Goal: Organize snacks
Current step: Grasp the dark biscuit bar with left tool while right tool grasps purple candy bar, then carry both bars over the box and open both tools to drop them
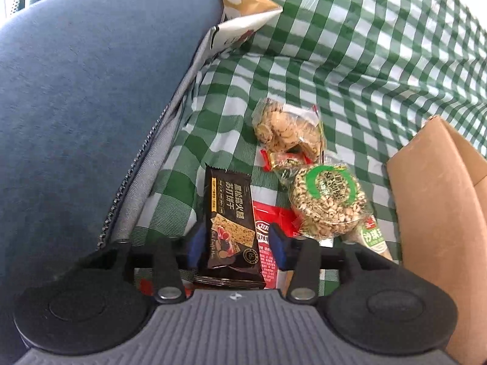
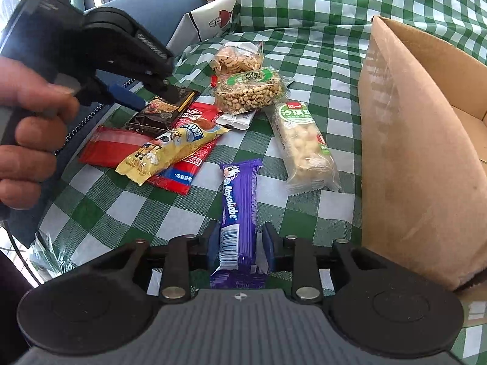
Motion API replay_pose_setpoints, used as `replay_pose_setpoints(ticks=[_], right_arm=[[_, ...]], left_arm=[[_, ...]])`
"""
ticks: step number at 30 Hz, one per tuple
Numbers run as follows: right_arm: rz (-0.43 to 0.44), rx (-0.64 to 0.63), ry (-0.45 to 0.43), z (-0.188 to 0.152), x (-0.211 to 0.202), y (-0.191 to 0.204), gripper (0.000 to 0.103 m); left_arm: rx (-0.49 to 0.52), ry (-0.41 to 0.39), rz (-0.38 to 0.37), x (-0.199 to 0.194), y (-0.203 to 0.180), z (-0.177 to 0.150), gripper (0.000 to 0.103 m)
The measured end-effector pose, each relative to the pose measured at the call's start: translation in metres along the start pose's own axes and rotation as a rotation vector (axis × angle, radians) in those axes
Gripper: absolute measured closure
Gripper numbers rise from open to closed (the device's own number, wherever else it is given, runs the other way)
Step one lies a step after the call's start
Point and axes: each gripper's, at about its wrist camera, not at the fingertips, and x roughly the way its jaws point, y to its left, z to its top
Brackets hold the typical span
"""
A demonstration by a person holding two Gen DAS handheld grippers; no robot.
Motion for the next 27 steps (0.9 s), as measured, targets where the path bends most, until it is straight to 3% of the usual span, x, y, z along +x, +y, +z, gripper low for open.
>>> replay_pose_setpoints(ticks=[8,14,27], right_arm=[[-0.018,-0.023,0.014,0.001,0.004,-0.001,0.069],[-0.023,-0.049,0.002,0.001,0.002,0.002,0.077],[-0.037,-0.069,-0.159,-0.001,-0.040,0.001,0.077]], left_arm=[[0.053,0.040,0.062,0.020,-0.018,-0.001,0.046],[0.054,0.058,0.078,0.023,-0.016,-0.002,0.061],[0.042,-0.040,-0.003,-0.031,-0.019,-0.002,0.063]])
